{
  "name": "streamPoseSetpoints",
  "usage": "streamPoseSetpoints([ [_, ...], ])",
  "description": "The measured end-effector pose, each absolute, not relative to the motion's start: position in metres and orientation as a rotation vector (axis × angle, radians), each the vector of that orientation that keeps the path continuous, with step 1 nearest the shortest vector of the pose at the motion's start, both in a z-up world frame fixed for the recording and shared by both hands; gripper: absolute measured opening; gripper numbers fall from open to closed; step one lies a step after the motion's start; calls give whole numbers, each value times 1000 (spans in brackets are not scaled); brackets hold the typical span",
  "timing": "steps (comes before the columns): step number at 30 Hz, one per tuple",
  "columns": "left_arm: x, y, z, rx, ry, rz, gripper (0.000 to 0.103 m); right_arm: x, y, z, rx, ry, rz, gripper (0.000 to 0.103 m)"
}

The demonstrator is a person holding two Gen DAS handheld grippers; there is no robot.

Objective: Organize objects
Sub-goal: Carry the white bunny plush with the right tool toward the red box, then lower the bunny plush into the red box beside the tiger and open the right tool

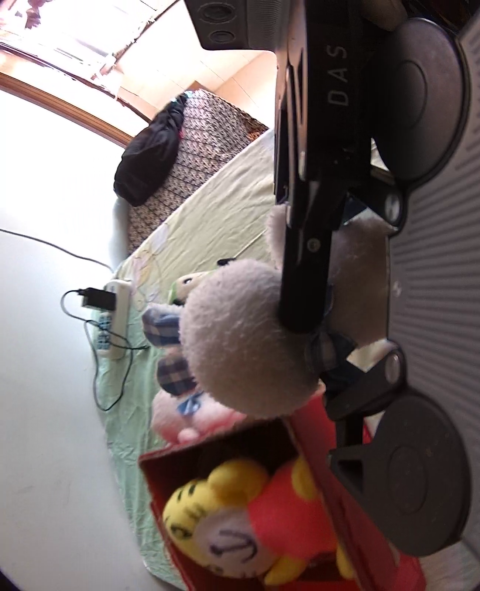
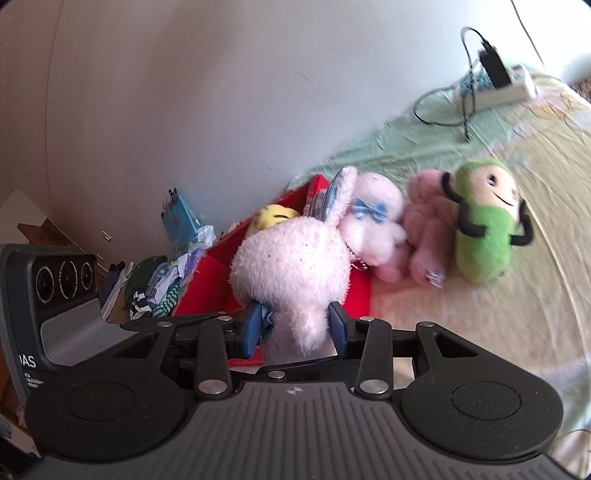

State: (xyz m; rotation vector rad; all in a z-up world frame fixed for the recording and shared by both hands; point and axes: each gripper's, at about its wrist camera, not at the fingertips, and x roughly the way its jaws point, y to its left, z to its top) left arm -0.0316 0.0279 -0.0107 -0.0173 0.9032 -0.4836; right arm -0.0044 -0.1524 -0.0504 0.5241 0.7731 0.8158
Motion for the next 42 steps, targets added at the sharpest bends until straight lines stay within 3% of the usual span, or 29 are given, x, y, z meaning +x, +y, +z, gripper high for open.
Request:
streamPoseSetpoints([
  [15,-39,151,30,-9,771,-334,75,6,-22,-15,441,684,958,42],
  [29,0,250,-5,-119,882,-143,74,54,72,-46,536,916,1007,42],
  [42,19,264,-31,-37,927,-44,74,77,102,-84,547,1051,975,45],
])
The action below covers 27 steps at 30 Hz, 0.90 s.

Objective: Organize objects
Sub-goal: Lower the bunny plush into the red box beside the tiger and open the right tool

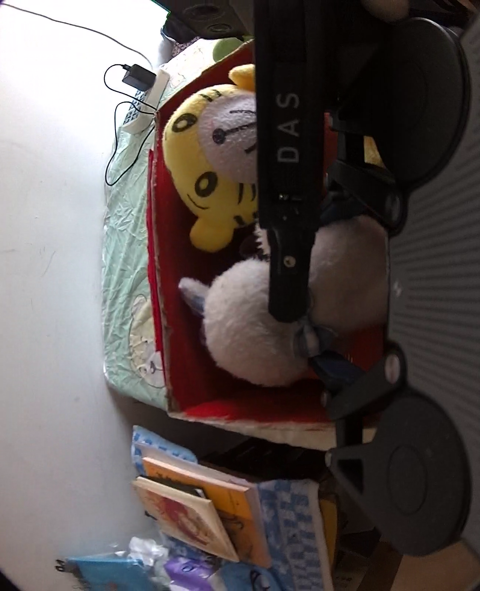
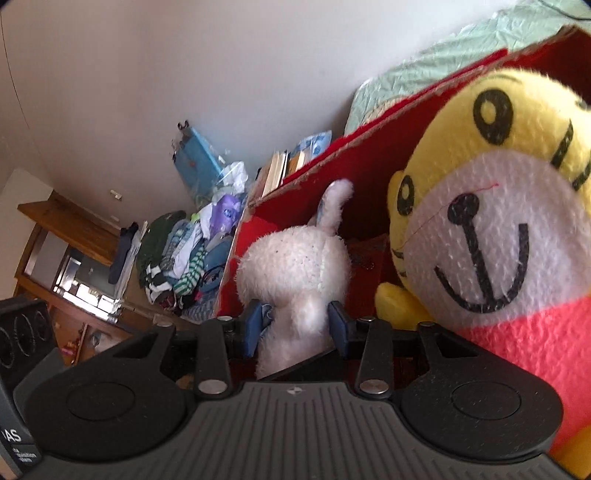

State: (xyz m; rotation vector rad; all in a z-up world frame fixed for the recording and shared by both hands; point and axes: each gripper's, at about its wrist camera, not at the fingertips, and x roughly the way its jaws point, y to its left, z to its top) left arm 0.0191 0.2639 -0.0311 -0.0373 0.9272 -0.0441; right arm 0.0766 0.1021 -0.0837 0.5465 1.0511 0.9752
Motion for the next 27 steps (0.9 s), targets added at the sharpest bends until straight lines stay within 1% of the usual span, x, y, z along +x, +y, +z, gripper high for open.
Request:
streamPoseSetpoints([
  [2,18,264,-32,-32,924,-44,75,79,101,-86,549,1066,996,49],
  [4,20,263,-33,-19,927,-34,77,81,99,-86,540,1076,992,49],
  [5,21,261,-34,-10,930,-24,80,79,98,-85,529,1076,981,49],
  [7,21,257,-33,14,933,10,83,75,93,-81,510,1062,962,49],
  [10,22,258,-34,14,937,24,83,72,81,-76,516,1027,946,47],
  [13,23,257,-36,26,943,40,83,72,68,-74,534,1005,921,40],
  [15,25,254,-38,48,946,57,83,72,61,-74,547,992,911,38],
  [17,26,250,-40,74,950,78,83,72,59,-74,532,989,885,29],
  [19,27,248,-42,91,955,100,83,73,58,-76,527,989,867,25],
  [23,32,247,-42,100,967,150,80,75,55,-79,557,993,857,20],
  [27,32,244,-43,110,971,152,81,77,49,-82,556,998,838,17],
])
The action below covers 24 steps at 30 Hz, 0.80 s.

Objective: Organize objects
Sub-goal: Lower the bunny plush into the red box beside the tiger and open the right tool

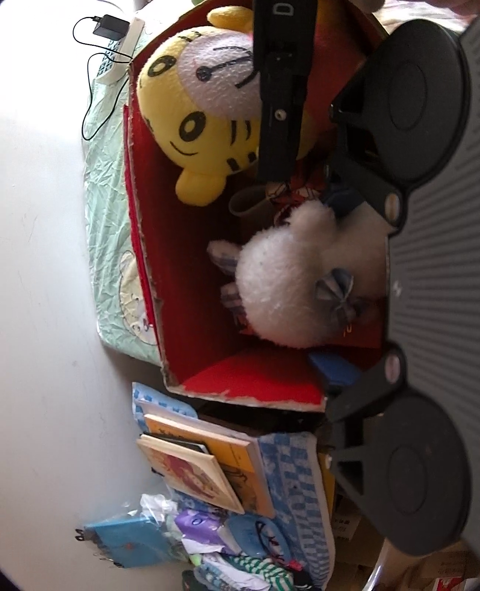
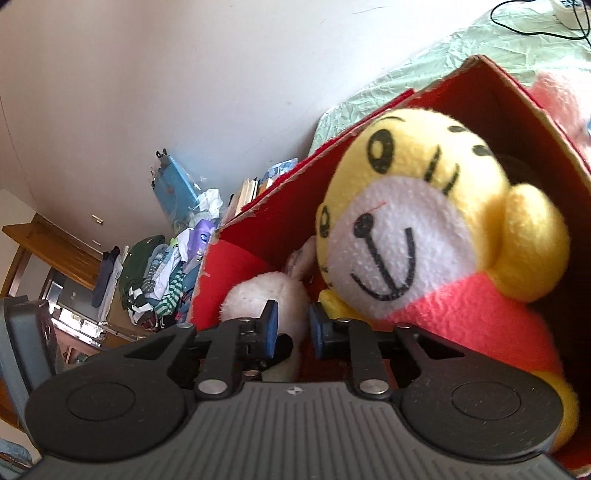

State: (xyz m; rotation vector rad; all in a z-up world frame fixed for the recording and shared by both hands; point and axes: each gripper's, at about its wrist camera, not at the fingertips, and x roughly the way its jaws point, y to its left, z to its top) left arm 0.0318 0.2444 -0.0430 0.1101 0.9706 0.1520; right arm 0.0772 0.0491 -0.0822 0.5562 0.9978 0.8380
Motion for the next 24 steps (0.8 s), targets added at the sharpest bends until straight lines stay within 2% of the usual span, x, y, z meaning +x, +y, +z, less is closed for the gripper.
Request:
streamPoseSetpoints([
  [5,34,246,-44,95,977,156,81,75,39,-83,552,960,786,4],
  [11,31,244,-40,94,976,171,84,80,30,-85,576,958,762,0],
  [15,24,241,-32,96,945,178,86,79,30,-83,568,969,773,0],
  [19,17,238,-25,95,925,182,87,68,29,-72,513,928,768,12],
  [24,5,230,-17,101,903,194,87,54,28,-66,443,875,759,14],
])
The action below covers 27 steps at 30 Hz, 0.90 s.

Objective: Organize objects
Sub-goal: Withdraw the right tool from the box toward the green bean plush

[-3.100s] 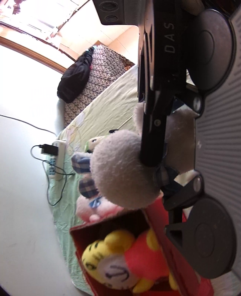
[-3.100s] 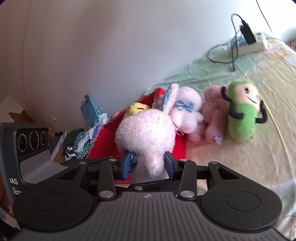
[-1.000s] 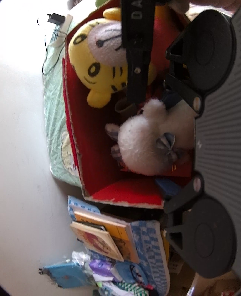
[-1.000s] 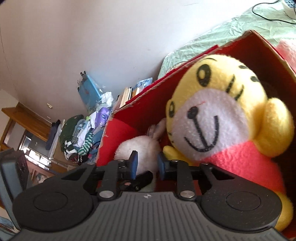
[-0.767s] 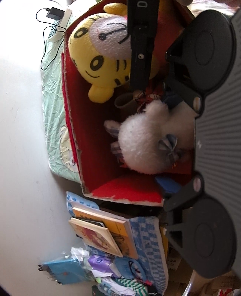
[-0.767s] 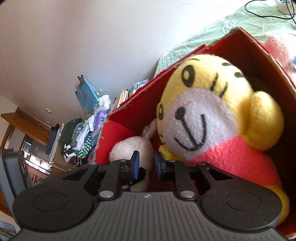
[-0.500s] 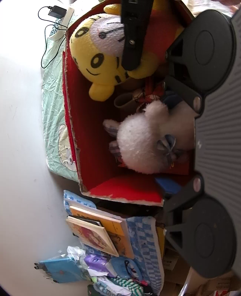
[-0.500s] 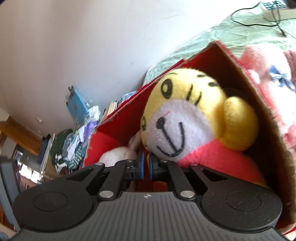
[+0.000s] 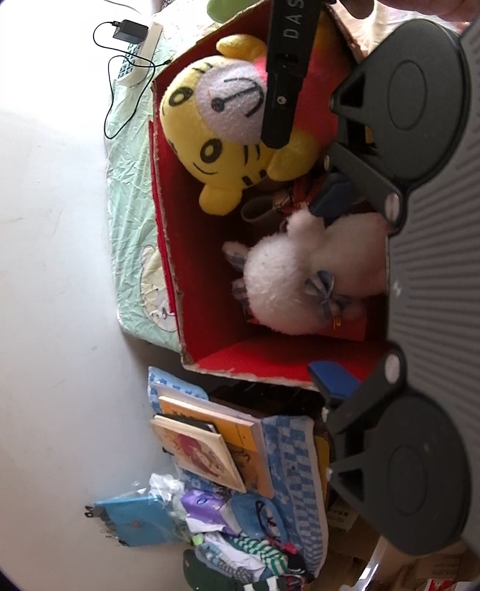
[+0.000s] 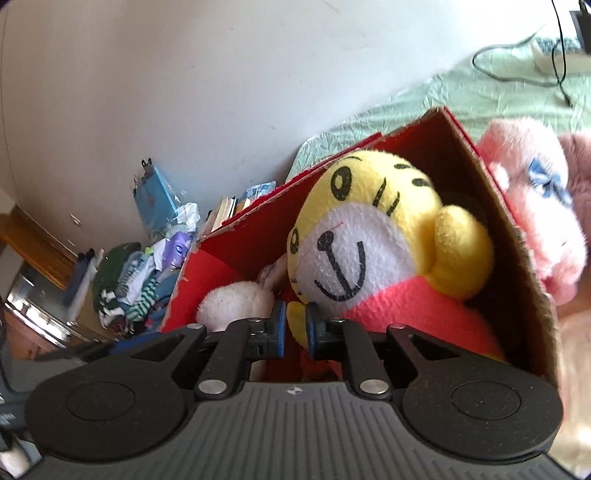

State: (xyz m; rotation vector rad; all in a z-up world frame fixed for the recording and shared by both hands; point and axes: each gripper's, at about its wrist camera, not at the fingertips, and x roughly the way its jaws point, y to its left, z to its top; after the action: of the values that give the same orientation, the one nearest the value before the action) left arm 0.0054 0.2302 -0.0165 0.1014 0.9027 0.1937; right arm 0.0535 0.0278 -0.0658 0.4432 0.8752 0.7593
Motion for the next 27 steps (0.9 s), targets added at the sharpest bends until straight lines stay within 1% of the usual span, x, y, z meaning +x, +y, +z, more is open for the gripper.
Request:
streamPoseSetpoints([
  [12,-25,210,-1,121,874,224,91,25,10,-56,403,785,775,16],
  [16,-30,205,0,123,883,233,91,21,3,-54,430,775,785,17],
  [19,-35,201,0,124,891,236,91,17,-4,-55,460,787,796,21],
  [21,-38,198,-1,123,892,236,91,14,-9,-57,473,790,807,21],
  [23,-41,196,-1,131,893,244,95,10,-14,-58,482,786,821,21],
  [27,-46,189,-3,128,912,235,95,2,-23,-57,499,765,868,22],
])
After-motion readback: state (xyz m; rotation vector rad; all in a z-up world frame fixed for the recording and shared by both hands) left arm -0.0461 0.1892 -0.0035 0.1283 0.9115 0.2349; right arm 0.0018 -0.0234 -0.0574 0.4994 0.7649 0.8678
